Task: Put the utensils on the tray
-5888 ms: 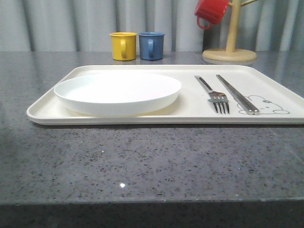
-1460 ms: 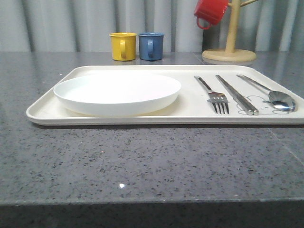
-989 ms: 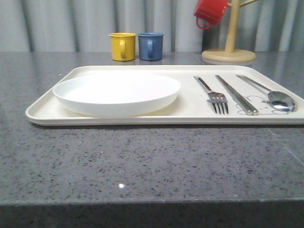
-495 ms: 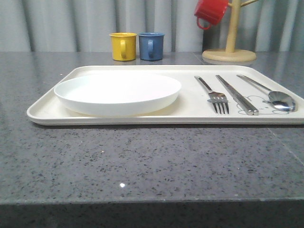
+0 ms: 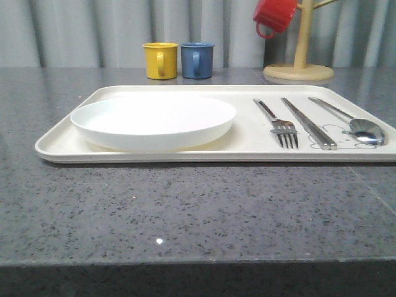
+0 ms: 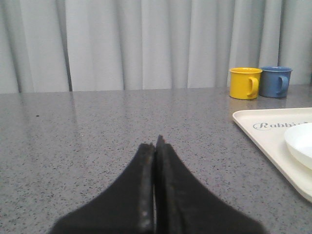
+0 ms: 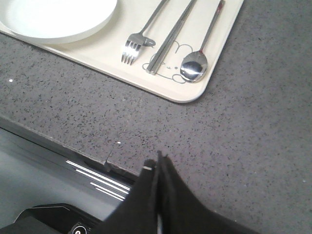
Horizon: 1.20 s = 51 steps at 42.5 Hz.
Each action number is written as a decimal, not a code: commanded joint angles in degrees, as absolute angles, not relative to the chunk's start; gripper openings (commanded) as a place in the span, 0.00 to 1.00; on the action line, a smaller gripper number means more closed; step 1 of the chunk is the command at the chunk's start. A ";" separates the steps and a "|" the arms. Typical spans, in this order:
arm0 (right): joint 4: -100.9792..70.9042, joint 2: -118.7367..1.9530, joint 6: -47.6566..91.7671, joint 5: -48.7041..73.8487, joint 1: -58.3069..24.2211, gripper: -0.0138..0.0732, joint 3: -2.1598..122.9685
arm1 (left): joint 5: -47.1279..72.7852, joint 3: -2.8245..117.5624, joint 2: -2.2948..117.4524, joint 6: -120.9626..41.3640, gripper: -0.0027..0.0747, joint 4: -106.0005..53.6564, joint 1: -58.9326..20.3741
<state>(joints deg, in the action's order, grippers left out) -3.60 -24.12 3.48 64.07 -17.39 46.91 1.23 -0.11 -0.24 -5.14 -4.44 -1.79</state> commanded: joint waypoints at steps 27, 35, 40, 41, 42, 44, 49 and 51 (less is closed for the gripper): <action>-4.37 -4.88 3.70 11.76 -0.64 0.08 11.24 | -3.61 -0.87 -1.47 -4.60 0.01 -4.93 -1.65; -5.02 0.32 3.70 2.30 -0.57 0.08 1.99 | -3.61 -0.87 -1.47 -4.60 0.01 -4.93 -1.65; -5.02 1.46 3.70 -1.20 -0.57 0.08 -0.77 | -3.61 -0.87 -1.47 -4.60 0.01 -4.93 -1.65; -5.02 1.46 3.70 -1.82 -0.57 0.08 -1.39 | -3.61 -0.87 -1.47 -4.60 0.01 -4.93 -1.65; -5.02 1.46 3.70 -2.35 -0.57 0.08 -1.62 | -3.61 -0.87 -1.47 -4.60 0.01 -4.93 -1.65; -5.02 1.46 3.70 -1.95 -0.57 0.08 -1.52 | -3.61 -0.87 -1.47 -4.60 0.01 -4.93 -1.65; -5.02 1.51 3.70 -2.54 -0.57 0.08 -1.52 | -3.61 -0.87 -1.47 -4.60 0.01 -4.93 -1.65; -5.02 1.51 3.70 -2.48 -0.57 0.08 -1.52 | -3.61 -0.87 -1.47 -4.60 0.01 -4.93 -1.65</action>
